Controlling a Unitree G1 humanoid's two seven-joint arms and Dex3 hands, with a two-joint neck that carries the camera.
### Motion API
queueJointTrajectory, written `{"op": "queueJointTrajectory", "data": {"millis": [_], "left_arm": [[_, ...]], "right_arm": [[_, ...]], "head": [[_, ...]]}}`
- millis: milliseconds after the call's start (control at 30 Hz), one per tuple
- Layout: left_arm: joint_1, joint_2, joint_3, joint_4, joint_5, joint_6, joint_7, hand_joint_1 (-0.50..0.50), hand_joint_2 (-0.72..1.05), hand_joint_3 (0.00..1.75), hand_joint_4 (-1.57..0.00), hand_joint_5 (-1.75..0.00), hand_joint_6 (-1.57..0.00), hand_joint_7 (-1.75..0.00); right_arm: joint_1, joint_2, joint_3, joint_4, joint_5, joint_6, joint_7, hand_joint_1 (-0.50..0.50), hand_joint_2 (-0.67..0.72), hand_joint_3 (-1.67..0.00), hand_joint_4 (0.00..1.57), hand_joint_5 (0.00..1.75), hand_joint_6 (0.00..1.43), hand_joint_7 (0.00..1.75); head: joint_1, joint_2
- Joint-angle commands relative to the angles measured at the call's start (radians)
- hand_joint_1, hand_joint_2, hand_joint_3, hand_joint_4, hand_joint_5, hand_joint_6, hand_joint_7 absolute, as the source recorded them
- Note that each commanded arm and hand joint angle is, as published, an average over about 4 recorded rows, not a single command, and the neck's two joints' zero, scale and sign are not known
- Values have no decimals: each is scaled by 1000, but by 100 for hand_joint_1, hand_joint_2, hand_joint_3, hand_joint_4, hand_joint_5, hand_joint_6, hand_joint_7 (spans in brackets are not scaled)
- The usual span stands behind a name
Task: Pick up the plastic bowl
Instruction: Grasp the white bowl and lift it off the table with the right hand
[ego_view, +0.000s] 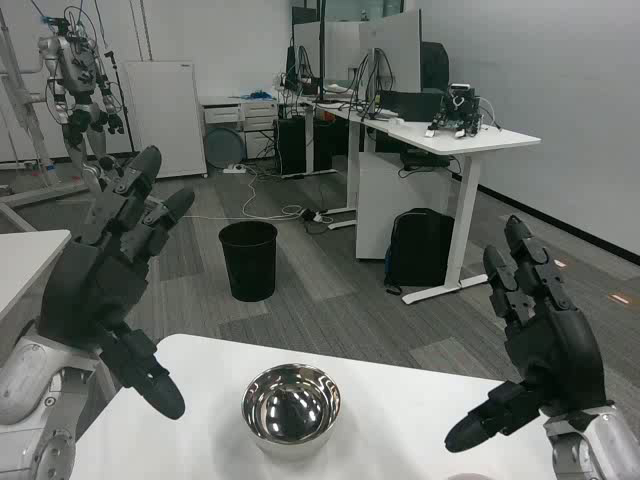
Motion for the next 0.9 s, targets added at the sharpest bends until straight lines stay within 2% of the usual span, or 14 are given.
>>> {"op": "queueJointTrajectory", "data": {"millis": [33, 67, 100, 200, 433, 533, 767, 900], "left_arm": [[-378, 119, -694, 693, -286, -696, 547, -50, -72, 9, -9, 0, 0, 0], [-378, 119, -694, 693, -286, -696, 547, -50, -72, 9, -8, 0, 0, 0], [-378, 119, -694, 693, -286, -696, 546, -50, -72, 9, -8, 0, 0, 0], [-378, 119, -694, 693, -285, -696, 546, -50, -72, 9, -7, 0, 0, 0], [-375, 121, -692, 692, -287, -696, 546, -50, -72, 7, -7, -3, 0, 0], [-375, 122, -692, 691, -287, -696, 546, -50, -72, 9, -7, 0, 0, 0], [-371, 124, -689, 689, -290, -696, 546, -50, -72, 9, -7, 0, 0, 0], [-368, 127, -689, 688, -297, -695, 546, -50, -72, 4, -7, 0, 0, 0]], "right_arm": [[-33, -22, -202, -138, -168, -133, -161, -46, 72, 0, 0, 0, 0, 0], [-32, -22, -202, -137, -168, -133, -161, -46, 72, 0, 0, 0, 0, 0], [-32, -21, -202, -136, -168, -132, -160, -46, 72, 0, 0, 0, 0, 0], [-33, -21, -199, -135, -168, -132, -154, -44, 72, 0, 0, 0, 0, 0], [-33, -17, -193, -132, -168, -132, -152, -46, 72, 0, 0, 0, 0, 0], [-33, -16, -191, -131, -168, -132, -152, -43, 72, 0, 0, 0, 0, 0], [-33, -13, -186, -121, -168, -132, -152, -46, 72, 0, 0, 0, 0, 0], [-33, -11, -184, -114, -168, -132, -152, -43, 72, 0, 0, 0, 0, 0]], "head": [[-157, -64], [-142, -58], [-94, -39], [-90, -38], [-80, -54], [-79, -57], [-74, -63], [-72, -69]]}}
